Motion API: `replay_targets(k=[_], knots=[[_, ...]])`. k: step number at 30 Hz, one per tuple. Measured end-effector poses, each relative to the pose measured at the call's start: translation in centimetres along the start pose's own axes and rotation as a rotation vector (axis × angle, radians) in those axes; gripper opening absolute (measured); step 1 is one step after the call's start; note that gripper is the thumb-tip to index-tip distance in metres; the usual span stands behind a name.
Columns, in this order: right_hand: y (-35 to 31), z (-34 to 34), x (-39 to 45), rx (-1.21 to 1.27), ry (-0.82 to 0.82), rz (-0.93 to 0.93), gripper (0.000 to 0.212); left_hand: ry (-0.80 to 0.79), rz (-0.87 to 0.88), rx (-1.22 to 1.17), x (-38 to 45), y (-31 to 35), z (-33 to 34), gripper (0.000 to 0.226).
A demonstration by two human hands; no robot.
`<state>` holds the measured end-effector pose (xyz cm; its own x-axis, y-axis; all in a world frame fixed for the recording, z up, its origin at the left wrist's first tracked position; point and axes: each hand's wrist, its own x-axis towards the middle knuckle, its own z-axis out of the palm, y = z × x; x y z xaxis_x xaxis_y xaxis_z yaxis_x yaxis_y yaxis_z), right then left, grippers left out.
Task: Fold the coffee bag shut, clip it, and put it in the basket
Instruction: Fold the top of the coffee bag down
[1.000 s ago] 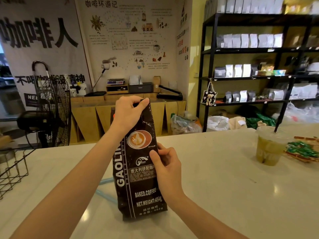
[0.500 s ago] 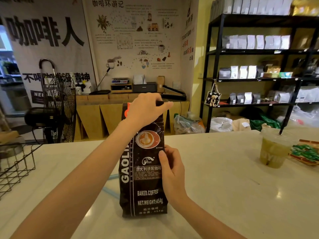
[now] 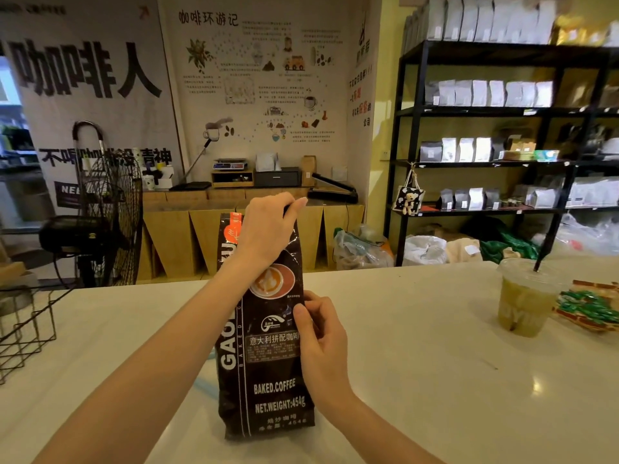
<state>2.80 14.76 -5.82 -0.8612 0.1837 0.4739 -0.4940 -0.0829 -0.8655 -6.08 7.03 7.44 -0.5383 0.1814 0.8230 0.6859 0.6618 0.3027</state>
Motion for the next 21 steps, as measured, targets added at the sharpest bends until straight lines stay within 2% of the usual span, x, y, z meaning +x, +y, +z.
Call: replay_targets(k=[6,10,12,17,21], knots=[[-1.1,-0.8,1.2,0.141,0.040,0.097,0.013,-0.016,0.011,-0.007,-0.1,0.4,-0.8,0.026],[-1.1,-0.7,1.7,0.189,-0.052,0.292,0.011,0.001,0.051,0.108,0.7,1.4,-1.6,0.041],[-1.0,-0.5,1.5,0.188,-0.077,0.329,0.018,0.017,0.079,0.191,1.4,1.7,-2.1,0.049],[-1.0,-0.6,1.0,0.166,-0.078,0.238,0.018,0.040,0.084,0.258,1.8,1.2,-2.7,0.054],[-0.7,-0.2,0.7,0.142,-0.073,0.197,0.021,0.052,0.048,0.282,1.7,0.9,-2.7,0.048]])
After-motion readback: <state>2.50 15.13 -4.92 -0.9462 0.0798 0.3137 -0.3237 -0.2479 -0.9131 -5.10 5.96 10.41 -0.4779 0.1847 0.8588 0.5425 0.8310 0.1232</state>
